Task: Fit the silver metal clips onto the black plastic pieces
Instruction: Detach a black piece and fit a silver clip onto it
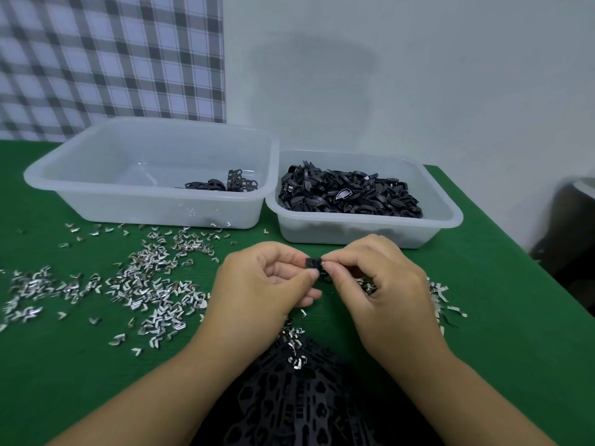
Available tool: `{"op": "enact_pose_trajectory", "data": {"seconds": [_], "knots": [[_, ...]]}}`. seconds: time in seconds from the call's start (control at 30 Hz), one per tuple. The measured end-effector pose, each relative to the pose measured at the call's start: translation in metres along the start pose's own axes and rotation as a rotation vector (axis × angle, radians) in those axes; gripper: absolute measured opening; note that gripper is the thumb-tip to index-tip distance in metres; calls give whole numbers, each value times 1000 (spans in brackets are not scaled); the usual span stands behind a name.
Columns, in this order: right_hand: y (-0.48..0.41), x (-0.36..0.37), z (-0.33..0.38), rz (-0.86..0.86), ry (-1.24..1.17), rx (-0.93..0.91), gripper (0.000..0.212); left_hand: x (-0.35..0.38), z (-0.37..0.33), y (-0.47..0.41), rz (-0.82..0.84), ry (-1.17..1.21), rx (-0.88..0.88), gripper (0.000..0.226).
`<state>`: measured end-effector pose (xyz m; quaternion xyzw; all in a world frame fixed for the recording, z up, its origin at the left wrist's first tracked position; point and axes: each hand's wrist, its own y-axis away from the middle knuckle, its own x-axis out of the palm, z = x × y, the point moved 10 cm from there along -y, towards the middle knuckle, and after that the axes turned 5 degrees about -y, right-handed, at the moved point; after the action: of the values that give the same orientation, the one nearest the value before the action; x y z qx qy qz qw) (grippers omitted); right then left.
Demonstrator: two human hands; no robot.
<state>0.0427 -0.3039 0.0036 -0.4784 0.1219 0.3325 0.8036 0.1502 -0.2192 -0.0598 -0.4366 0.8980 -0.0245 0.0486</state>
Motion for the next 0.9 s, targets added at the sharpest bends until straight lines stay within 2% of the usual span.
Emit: {"op": "enact_pose_trajectory", "data": {"seconds": [0.4,0.6,0.9], "knots": [[-1,0,6,-9,54,-88,6,3,-5,3,39,24,6,19],[-2,0,1,28,2,-62,5,2,-9,4,25,-57,53,20],[-3,5,-2,85,22,-20,4,3,-6,4,20,-21,17,18]]}}
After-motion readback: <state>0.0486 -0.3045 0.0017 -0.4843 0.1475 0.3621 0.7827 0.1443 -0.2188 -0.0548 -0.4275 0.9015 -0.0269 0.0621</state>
